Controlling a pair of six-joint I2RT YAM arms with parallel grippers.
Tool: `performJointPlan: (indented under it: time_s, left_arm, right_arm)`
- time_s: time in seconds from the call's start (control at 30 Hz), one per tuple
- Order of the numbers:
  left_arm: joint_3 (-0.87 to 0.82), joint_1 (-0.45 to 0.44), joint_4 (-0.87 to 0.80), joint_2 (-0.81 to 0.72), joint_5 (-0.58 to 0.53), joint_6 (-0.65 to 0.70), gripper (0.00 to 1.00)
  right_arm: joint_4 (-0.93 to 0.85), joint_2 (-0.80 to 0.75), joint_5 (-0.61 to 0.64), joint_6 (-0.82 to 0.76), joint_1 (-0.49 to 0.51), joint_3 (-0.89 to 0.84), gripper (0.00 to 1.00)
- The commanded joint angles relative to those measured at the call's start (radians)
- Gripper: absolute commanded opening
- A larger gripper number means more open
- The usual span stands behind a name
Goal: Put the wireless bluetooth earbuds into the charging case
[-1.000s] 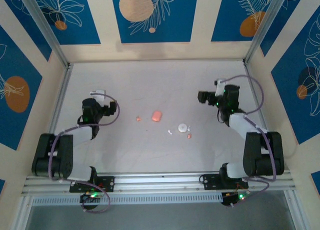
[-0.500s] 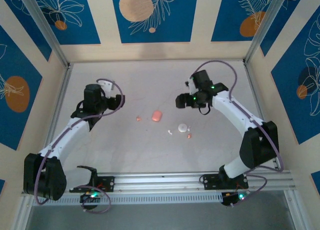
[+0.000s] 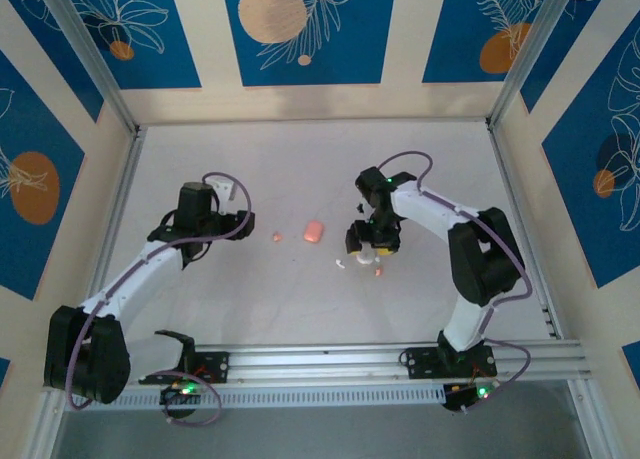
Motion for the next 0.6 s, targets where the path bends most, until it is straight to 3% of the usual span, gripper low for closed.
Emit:
performJointPlan:
  time_s: [0.0,0.57]
  left_arm:
    - [-0.021,-0.01,-0.019,-0.029,-0.007,-0.024,0.77]
    - [-0.064,-0.018,-0.007,-0.033,-0.022,-0.024,0.76]
  right_arm:
    - [-0.045,0.029,0.039,0.024,0.009,0.039,0.71]
    - [0.003,0.121,0.059,-0.005,0.027,0.071,0.65]
